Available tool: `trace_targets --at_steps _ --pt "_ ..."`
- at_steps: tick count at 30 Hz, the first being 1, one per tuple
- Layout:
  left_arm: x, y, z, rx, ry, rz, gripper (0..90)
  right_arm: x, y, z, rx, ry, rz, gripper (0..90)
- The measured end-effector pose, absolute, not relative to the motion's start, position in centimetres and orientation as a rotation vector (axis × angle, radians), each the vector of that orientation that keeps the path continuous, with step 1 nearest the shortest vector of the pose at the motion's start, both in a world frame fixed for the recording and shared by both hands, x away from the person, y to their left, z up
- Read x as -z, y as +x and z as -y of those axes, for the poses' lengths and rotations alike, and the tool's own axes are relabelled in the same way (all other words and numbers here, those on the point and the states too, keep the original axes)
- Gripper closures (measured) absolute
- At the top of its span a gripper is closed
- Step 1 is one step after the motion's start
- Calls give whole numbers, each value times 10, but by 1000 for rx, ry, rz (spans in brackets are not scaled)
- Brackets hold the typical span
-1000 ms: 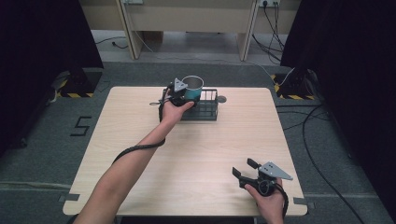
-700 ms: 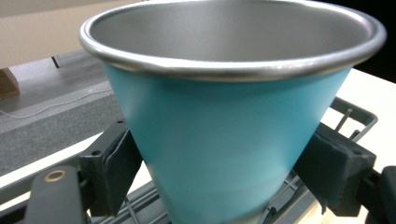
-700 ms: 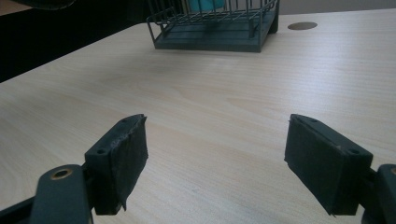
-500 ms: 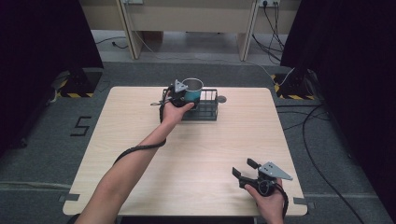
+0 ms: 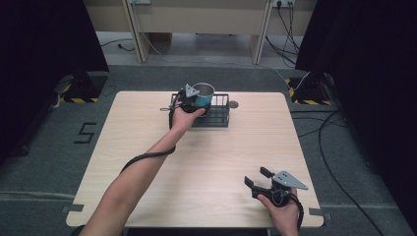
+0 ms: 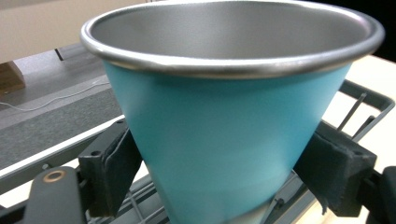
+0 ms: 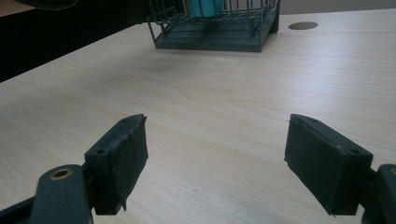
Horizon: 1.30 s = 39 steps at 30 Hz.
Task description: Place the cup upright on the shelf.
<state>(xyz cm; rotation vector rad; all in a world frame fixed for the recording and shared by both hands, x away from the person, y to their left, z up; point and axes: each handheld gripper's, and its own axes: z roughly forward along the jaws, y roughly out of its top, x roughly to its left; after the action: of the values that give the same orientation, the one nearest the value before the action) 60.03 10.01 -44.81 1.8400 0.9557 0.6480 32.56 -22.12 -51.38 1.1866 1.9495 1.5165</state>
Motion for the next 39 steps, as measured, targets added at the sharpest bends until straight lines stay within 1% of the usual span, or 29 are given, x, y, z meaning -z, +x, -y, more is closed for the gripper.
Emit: trace_targets --at_steps 4,9,39 --pt "447 601 -100 -643 1845 -966 177 514 326 221 -1517 1186 -1949 219" --pt "447 600 -102 -650 1841 -967 147 514 326 221 -1516 1184 -1952 219" --pt "436 579 -118 -636 1826 -933 144 514 326 221 -1518 1194 -1950 219"
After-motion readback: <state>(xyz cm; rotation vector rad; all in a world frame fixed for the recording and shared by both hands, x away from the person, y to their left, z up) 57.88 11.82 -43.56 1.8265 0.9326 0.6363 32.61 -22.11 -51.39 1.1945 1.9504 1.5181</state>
